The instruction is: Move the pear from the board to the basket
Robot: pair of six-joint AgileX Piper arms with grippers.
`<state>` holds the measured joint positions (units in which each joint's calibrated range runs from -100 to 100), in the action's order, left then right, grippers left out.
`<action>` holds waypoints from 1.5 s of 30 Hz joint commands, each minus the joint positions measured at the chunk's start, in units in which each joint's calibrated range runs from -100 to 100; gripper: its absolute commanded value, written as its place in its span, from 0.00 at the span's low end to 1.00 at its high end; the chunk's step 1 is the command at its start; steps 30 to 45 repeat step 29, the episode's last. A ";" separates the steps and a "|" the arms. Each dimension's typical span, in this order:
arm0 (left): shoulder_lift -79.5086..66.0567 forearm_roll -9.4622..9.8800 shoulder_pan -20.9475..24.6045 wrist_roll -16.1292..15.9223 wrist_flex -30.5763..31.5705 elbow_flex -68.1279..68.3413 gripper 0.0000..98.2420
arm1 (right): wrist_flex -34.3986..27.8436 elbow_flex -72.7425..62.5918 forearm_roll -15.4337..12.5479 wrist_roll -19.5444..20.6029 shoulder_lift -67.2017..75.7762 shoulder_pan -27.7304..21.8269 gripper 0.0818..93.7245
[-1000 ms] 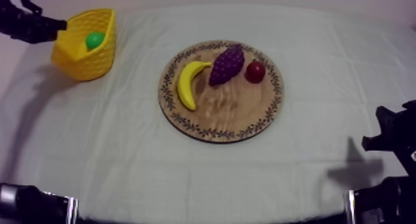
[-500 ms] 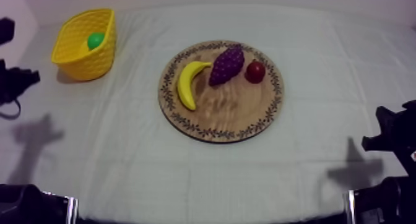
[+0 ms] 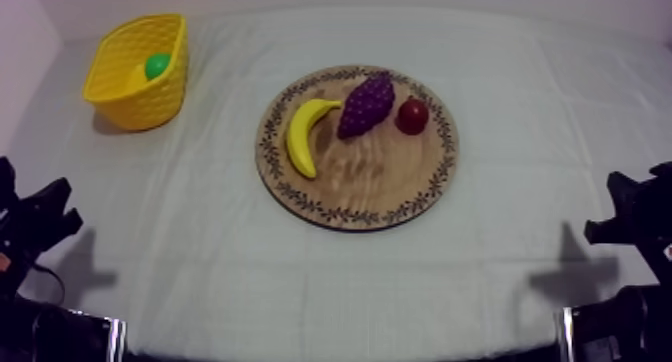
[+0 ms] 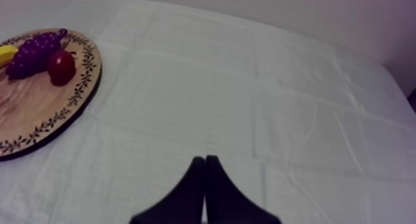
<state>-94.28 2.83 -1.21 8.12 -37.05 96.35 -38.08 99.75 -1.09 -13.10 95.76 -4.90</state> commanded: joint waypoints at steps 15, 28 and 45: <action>-5.64 -0.51 -1.86 -0.30 3.39 3.18 0.00 | 0.01 0.03 -0.01 0.27 -0.01 0.00 0.00; -5.72 -0.51 -2.51 0.83 3.82 3.31 0.00 | 0.01 0.03 -0.01 0.28 -0.01 0.00 0.00; -5.72 -0.51 -2.51 0.83 3.83 3.31 0.00 | 0.01 0.03 -0.01 0.28 -0.01 0.00 0.00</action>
